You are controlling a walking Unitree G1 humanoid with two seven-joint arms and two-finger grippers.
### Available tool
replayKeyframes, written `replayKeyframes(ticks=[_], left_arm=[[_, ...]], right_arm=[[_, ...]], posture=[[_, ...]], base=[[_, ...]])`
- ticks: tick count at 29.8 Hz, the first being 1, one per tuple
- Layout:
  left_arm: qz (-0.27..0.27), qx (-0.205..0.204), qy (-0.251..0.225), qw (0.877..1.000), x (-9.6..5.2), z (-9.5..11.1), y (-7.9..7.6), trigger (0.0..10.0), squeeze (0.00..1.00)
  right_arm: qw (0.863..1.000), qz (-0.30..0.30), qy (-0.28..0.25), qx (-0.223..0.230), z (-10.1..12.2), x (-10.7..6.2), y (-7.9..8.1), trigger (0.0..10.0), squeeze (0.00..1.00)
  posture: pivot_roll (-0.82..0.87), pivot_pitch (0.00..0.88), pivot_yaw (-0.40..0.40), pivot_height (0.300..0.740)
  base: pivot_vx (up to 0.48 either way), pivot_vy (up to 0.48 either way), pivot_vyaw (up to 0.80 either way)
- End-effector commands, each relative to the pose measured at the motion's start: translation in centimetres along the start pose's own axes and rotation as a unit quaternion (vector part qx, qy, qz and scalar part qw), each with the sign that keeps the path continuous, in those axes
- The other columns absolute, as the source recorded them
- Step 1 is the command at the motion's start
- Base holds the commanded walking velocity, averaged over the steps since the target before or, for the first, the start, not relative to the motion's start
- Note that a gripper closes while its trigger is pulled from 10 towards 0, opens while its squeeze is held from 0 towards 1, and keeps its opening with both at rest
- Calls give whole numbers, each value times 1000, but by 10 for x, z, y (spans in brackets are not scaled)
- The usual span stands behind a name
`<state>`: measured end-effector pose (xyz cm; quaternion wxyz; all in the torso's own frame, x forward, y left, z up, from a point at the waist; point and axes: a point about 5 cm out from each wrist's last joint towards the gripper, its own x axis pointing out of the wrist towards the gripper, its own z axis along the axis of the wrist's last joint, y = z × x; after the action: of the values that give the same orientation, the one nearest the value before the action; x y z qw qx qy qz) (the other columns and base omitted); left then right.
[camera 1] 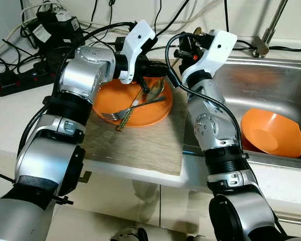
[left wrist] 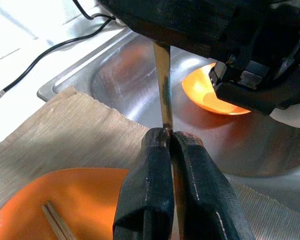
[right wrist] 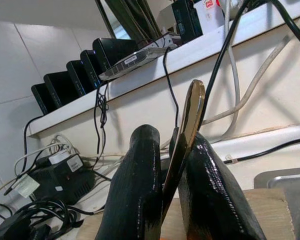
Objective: Kitchen organization
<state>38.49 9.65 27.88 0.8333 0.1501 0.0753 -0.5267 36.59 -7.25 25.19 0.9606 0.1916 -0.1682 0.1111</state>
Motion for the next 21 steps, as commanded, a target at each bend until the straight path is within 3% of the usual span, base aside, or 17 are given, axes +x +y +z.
replayKeyframes(ticks=[1,16,17,21], left_arm=[[21,16,-13,1000,-15,7,9,0,0],[55,21,18,998,-15,-4,15,0,0],[63,22,24,997,-15,-5,17,10000,0],[73,16,22,997,-15,-5,18,10000,0]], right_arm=[[997,-77,15,-16,-7,-8,-35,0,0],[997,-76,14,-20,-6,-9,-36,0,0],[997,-76,15,-21,-6,-9,-36,0,0],[997,-76,16,-20,-7,-9,-35,0,0]], posture=[[-97,38,117,740],[-93,43,114,740],[-93,42,114,740],[-92,40,114,740]], base=[[0,0,0],[0,0,0],[0,0,0],[0,0,0]])
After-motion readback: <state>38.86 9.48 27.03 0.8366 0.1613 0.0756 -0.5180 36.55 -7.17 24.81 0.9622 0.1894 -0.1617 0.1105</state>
